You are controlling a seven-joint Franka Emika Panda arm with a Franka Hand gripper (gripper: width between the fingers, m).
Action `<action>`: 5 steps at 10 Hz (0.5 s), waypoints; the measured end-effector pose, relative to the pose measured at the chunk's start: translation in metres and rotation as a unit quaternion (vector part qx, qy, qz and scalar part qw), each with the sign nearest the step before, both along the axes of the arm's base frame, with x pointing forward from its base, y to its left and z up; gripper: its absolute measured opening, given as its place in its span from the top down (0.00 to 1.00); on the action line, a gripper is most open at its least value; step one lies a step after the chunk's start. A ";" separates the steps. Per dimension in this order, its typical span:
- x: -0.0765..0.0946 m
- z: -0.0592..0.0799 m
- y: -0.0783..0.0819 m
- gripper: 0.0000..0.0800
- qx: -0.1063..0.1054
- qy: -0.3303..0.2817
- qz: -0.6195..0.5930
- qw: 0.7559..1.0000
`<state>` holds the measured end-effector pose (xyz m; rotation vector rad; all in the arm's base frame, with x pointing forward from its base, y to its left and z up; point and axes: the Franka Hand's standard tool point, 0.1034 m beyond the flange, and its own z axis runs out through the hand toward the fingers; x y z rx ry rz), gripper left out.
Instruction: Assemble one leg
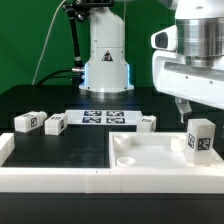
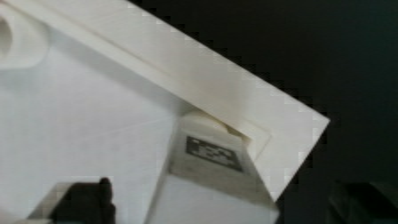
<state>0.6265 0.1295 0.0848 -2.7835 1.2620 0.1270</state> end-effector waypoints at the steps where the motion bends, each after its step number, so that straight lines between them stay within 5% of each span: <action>1: 0.001 0.000 -0.001 0.20 0.003 -0.009 0.071 0.997; 5: 0.006 -0.002 -0.004 0.19 -0.012 -0.041 0.325 0.945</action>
Offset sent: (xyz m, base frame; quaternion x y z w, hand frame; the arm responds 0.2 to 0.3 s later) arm 0.0057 -0.0008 0.0010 -0.0291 0.0391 -0.3099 0.9495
